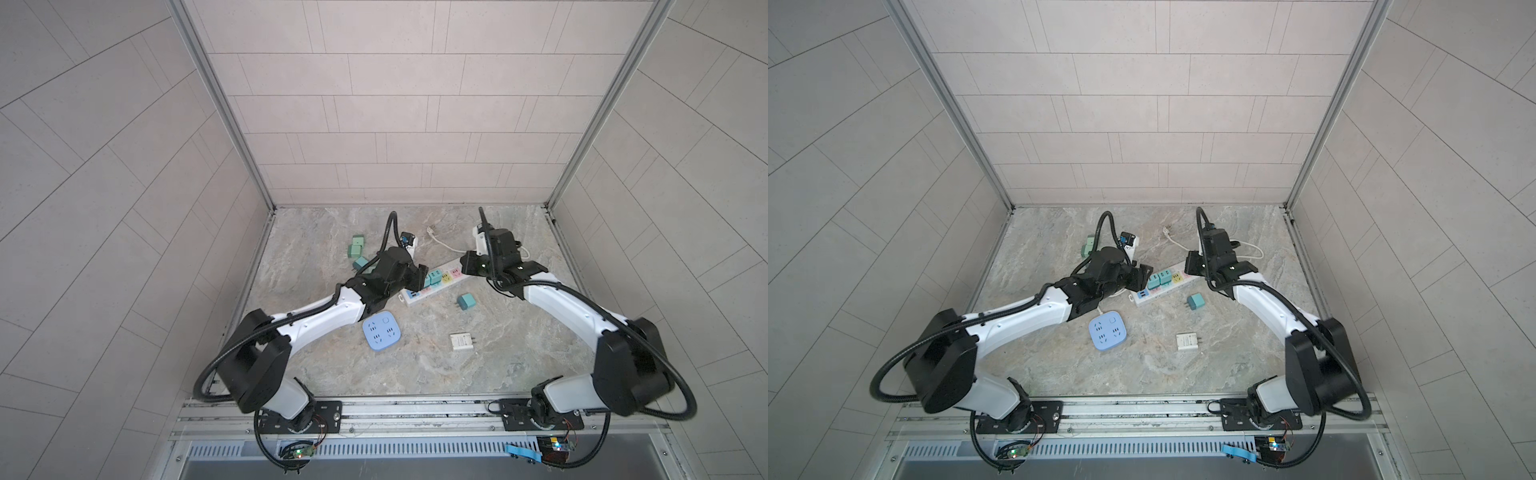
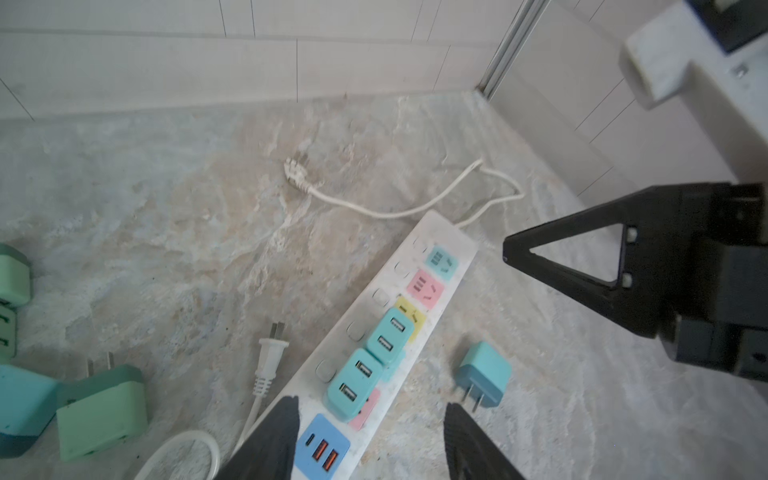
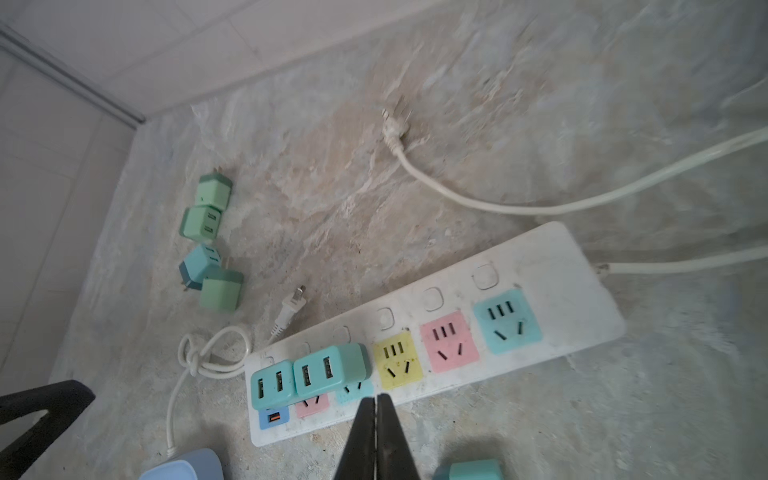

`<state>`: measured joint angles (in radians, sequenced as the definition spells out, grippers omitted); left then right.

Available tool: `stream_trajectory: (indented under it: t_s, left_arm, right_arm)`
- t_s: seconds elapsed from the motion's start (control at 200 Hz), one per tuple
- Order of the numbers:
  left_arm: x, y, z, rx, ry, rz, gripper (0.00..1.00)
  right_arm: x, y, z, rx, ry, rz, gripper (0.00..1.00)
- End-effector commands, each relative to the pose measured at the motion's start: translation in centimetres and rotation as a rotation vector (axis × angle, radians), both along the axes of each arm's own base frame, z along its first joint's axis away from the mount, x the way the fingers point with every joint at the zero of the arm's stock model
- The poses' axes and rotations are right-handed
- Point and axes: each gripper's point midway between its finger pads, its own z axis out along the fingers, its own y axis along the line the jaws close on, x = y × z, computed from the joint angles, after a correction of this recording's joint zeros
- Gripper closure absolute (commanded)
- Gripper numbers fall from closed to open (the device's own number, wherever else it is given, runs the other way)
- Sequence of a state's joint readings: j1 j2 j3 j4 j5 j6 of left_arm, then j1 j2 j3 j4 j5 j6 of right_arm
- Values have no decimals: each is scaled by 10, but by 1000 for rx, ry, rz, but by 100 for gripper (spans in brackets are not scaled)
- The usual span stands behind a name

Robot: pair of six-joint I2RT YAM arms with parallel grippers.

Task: Insert plugs into power strip
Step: Press the plug into the socket.

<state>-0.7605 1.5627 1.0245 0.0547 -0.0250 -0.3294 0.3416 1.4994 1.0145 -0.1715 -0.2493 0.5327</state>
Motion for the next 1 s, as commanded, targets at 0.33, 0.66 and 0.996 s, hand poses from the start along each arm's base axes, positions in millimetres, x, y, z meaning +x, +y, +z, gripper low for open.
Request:
stream_trajectory:
  t_s: [0.33, 0.66, 0.996]
  left_arm:
    - [5, -10, -57, 255, 179, -82, 39]
    - [16, -19, -69, 304, 237, -78, 38]
    - [21, -21, -75, 291, 270, -68, 38]
  right_arm:
    - [30, 40, -46, -112, 111, 42, 92]
    - [25, 34, -53, -178, 101, 36, 85]
    - [16, 31, -64, -184, 114, 39, 84]
